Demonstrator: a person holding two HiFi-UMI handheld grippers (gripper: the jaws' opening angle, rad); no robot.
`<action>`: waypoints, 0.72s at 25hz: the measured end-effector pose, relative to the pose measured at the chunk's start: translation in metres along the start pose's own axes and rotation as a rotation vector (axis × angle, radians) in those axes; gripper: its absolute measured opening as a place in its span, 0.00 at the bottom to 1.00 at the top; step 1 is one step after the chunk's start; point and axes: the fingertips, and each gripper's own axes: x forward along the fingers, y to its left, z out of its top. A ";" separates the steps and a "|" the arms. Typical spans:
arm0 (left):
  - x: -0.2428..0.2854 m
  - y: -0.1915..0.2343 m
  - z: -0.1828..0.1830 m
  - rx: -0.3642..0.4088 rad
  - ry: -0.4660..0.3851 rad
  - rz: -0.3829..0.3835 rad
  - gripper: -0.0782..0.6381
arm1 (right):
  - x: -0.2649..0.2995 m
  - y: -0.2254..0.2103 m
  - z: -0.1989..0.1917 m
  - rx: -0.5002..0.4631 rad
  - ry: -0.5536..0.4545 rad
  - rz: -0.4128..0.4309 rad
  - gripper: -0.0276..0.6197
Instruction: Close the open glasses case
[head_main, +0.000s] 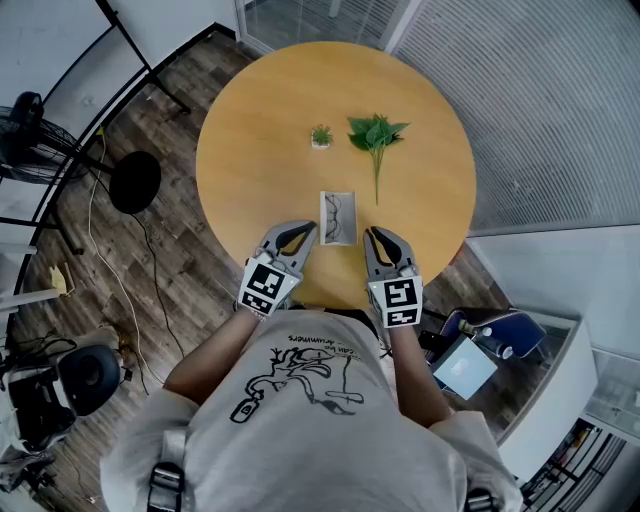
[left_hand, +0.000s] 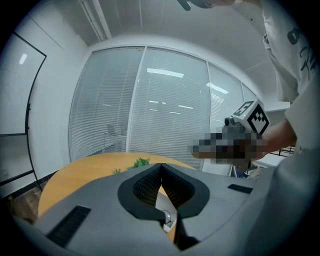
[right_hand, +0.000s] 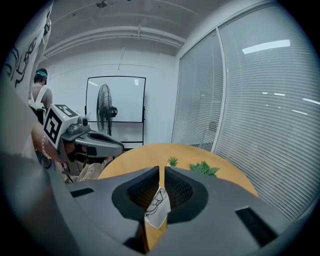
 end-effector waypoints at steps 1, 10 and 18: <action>0.002 0.001 -0.005 -0.003 0.009 -0.002 0.14 | 0.003 -0.001 -0.004 0.000 0.008 0.001 0.11; 0.018 0.000 -0.042 0.013 0.072 -0.023 0.14 | 0.023 -0.003 -0.048 0.016 0.085 0.006 0.12; 0.032 -0.004 -0.081 0.032 0.157 -0.050 0.14 | 0.035 -0.004 -0.085 0.031 0.148 0.017 0.13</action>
